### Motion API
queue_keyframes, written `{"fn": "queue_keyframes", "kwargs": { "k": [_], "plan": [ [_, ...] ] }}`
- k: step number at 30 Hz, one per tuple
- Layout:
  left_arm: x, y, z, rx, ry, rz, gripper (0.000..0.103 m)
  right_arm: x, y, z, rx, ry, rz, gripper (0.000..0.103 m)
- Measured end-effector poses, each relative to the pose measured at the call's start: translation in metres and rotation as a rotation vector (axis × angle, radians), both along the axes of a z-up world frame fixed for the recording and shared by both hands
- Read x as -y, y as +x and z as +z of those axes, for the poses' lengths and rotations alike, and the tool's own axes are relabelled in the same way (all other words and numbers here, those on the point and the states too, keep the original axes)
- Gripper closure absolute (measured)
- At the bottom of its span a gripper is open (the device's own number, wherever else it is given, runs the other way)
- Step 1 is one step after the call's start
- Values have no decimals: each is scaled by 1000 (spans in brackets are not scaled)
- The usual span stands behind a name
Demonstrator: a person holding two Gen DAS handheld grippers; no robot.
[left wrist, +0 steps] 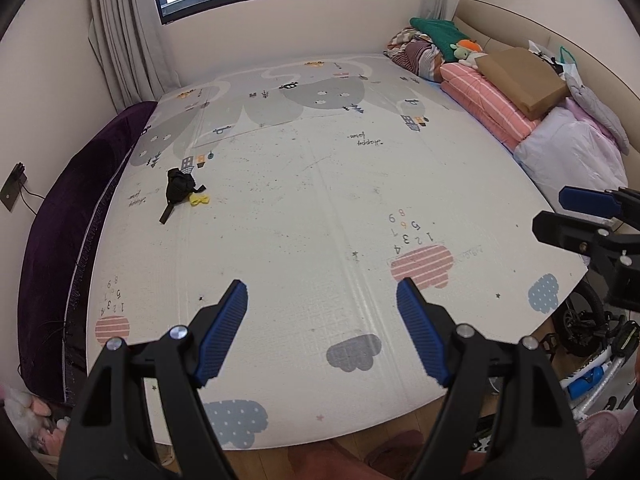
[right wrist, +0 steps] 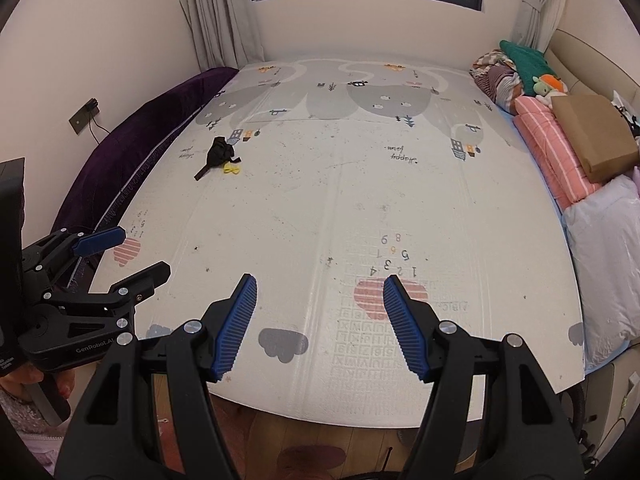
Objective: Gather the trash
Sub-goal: 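Move both tools back over the mat toward the black cloth and yellow bow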
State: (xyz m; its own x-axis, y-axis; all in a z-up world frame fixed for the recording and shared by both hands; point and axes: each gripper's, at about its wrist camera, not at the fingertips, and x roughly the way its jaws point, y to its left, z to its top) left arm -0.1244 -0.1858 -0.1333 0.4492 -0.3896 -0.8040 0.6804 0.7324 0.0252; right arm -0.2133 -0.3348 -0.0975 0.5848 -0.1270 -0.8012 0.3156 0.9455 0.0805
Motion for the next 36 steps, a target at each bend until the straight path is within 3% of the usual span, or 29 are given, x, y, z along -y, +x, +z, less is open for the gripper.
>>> {"fn": "queue_keyframes", "kwargs": {
  "k": [8,22,30,36],
  "plan": [
    [-38,104,11,24,17,16,26,-38,114,6,-6,-1,33,37],
    [-130,290,-11,-16,66,163,26,-125,329,-22,-59,0,196,37],
    [-130,363,-59,-15,71,231,26,-133,422,-67,-81,-22,315,37],
    [-114,412,-114,-9,72,226,26,-129,483,-133,-104,-38,382,37]
  ]
}}
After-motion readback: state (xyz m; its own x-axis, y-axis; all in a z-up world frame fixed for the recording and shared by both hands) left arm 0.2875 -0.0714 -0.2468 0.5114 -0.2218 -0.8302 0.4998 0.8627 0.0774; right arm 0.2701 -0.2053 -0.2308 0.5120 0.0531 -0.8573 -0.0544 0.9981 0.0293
